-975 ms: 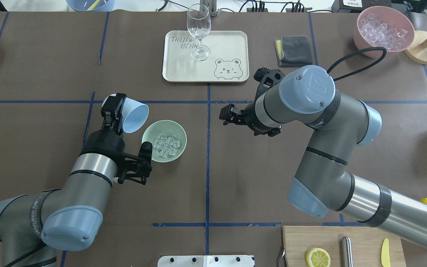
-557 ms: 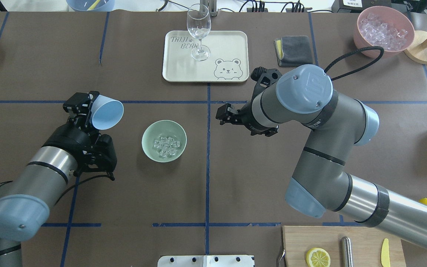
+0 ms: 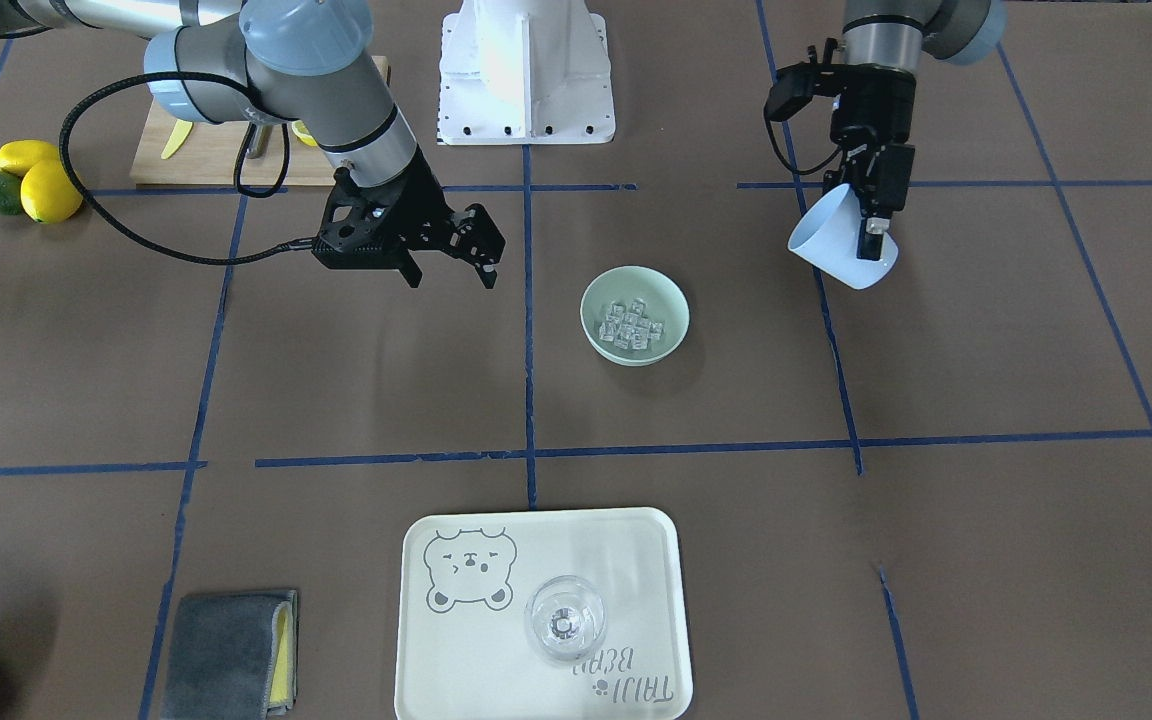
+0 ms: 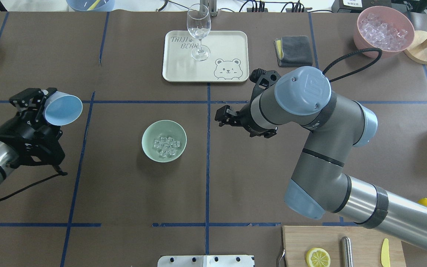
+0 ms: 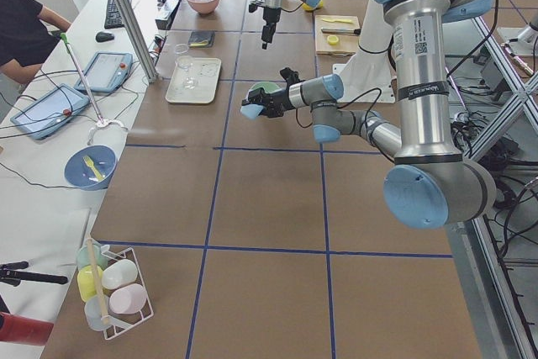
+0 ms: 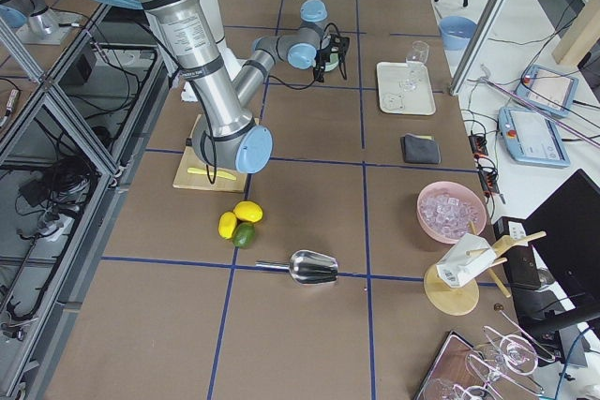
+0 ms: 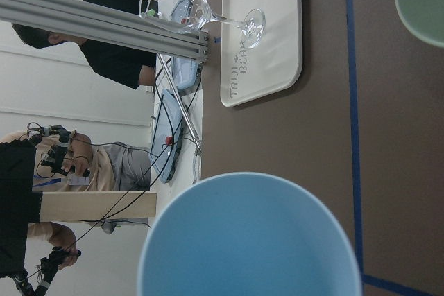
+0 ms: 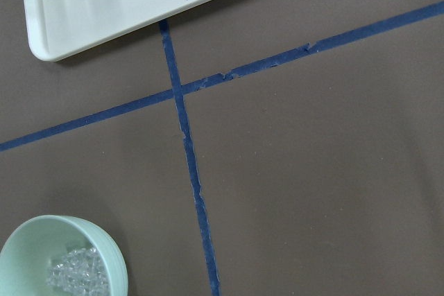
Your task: Pour ice into bowl
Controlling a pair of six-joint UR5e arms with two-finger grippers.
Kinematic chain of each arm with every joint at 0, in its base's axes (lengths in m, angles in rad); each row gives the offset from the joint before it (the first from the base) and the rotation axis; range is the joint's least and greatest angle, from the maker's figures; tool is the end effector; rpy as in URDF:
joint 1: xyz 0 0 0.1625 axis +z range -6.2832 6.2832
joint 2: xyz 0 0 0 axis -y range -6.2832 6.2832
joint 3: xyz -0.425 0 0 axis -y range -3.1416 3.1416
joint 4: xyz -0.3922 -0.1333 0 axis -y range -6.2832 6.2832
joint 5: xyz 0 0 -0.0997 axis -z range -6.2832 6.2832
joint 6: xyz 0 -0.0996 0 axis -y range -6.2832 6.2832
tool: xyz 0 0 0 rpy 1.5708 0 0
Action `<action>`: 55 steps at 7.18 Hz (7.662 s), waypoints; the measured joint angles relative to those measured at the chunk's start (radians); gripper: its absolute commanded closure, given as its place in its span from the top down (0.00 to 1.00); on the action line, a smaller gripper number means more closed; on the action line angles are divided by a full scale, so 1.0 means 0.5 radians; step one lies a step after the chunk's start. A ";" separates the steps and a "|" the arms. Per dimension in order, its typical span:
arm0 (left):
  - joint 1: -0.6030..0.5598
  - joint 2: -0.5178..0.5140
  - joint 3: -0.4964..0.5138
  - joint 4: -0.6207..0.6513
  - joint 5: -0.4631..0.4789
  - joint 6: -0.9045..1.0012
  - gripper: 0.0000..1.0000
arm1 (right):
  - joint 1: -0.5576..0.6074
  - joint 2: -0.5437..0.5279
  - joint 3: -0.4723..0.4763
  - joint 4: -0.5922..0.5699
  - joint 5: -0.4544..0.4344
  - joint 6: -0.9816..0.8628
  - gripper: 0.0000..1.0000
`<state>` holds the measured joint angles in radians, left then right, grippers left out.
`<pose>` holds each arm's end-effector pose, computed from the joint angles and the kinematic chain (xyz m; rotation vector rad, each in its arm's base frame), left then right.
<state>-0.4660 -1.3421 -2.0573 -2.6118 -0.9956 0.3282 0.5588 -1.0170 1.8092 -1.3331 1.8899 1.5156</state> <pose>0.2643 -0.3428 0.4029 1.3923 0.0234 0.8329 -0.4812 -0.4213 0.2080 0.0319 -1.0637 0.2912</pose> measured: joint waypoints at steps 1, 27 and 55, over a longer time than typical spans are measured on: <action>-0.031 0.055 0.042 -0.094 -0.052 -0.276 0.00 | -0.006 0.000 -0.002 0.000 0.000 0.000 1.00; 0.167 -0.036 0.926 -0.329 0.282 -2.988 1.00 | -0.251 0.661 -0.831 0.008 -0.265 0.115 0.78; -1.216 -0.267 0.130 1.082 -1.560 -1.209 1.00 | 0.979 -1.533 -0.417 1.332 0.709 -1.314 1.00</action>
<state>-1.0741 -1.4756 -1.9923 -2.0708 -1.7757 -0.2761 1.0484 -1.7836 1.6007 -0.6671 2.2443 0.8585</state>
